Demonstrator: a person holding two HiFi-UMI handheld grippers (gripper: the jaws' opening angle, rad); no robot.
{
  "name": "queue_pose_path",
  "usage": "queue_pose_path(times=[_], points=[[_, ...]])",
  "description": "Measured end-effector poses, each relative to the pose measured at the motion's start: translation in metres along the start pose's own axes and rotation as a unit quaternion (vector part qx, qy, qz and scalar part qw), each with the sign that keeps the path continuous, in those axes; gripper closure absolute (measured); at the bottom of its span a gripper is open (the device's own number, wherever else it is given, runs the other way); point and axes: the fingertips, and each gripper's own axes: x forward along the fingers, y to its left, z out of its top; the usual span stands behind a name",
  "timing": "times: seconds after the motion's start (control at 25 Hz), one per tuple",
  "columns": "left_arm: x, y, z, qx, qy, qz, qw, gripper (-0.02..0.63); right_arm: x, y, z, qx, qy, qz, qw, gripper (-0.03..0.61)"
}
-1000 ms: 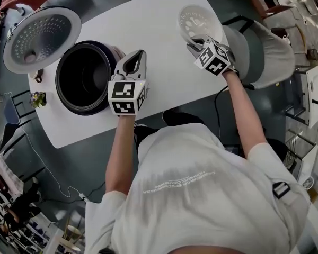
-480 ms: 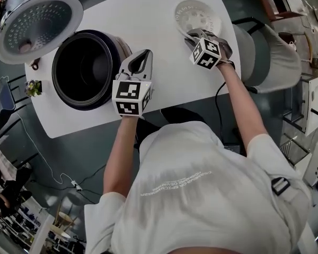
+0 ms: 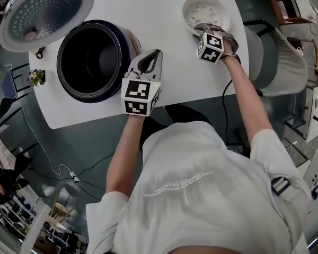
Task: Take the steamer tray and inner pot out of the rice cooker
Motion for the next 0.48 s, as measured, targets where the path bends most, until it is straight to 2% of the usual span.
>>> queue_pose_path(times=[0.2,0.48], points=[[-0.007,-0.001,-0.006,0.000,0.004,-0.002,1.0000,0.598,-0.001,-0.009,0.000,0.043,-0.002,0.009,0.999,0.369],[-0.021,-0.002,-0.002,0.008,-0.009,-0.007,0.9999,0.598,-0.026,-0.004,0.008,0.119,-0.025,0.007,0.993,0.319]])
